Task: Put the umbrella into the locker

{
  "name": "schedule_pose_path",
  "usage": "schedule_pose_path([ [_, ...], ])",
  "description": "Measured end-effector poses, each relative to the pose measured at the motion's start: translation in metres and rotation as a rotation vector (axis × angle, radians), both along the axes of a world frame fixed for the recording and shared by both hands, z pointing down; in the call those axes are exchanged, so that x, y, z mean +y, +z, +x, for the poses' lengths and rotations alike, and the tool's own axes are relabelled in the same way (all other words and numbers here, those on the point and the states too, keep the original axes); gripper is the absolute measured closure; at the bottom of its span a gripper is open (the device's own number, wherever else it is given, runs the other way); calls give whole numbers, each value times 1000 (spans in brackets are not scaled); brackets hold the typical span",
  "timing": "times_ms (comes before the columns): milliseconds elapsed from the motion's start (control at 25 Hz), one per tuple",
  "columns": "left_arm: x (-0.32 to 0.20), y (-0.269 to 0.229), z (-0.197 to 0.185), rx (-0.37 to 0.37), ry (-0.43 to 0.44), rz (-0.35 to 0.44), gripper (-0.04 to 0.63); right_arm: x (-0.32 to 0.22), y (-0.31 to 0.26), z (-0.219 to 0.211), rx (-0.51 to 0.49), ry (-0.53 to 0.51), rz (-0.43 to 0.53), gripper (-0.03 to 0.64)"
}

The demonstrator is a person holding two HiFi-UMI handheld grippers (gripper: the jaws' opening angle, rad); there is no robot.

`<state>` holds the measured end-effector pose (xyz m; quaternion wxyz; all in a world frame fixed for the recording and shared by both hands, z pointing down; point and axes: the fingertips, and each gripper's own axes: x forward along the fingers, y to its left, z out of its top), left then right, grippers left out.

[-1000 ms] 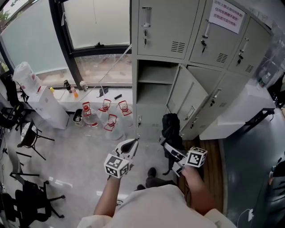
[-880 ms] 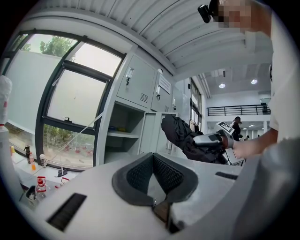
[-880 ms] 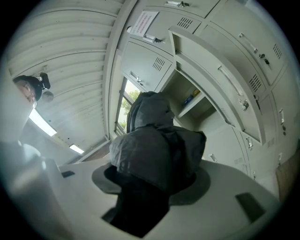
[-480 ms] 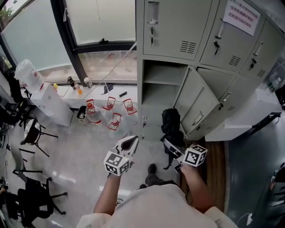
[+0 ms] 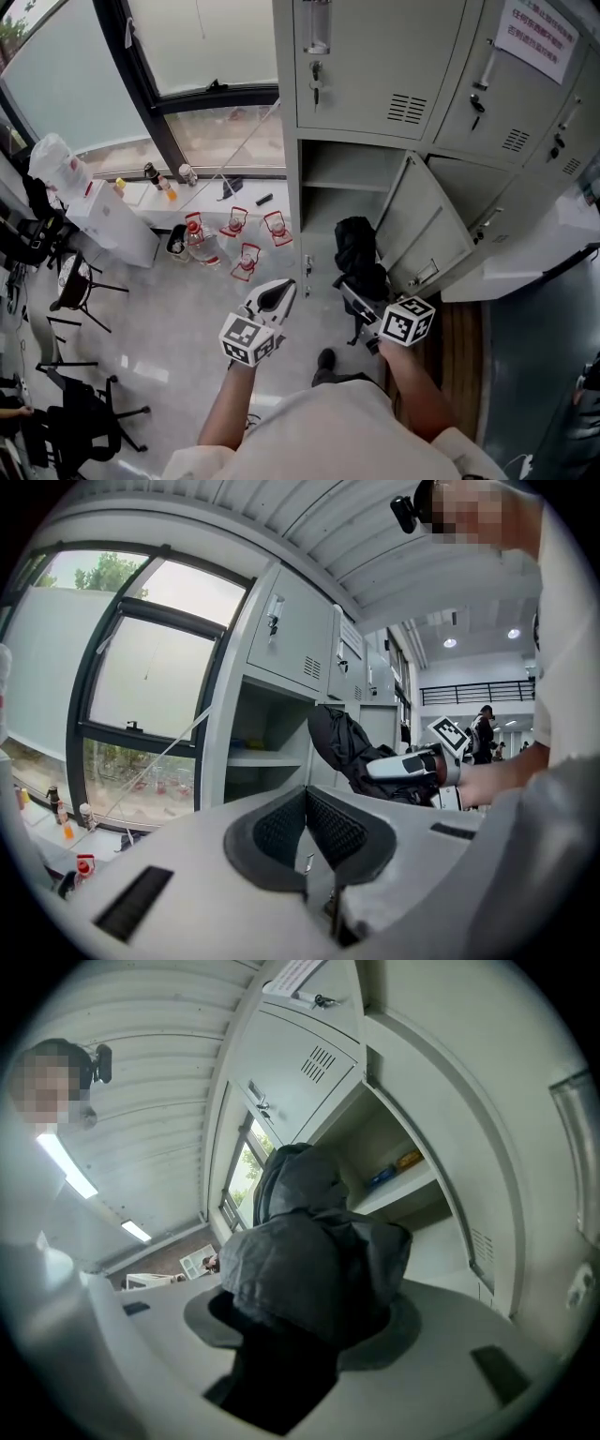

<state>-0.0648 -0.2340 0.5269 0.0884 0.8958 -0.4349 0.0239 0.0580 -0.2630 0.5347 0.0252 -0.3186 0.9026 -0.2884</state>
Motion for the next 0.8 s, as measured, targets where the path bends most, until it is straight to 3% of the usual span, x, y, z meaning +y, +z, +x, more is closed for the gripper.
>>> schedule_pose_path([
  [400, -57, -10, 5, -21, -31, 22, 591, -71, 1, -15, 203, -1, 112, 371],
  [800, -80, -14, 2, -17, -34, 25, 591, -128, -2, -19, 402, 71, 203, 373],
])
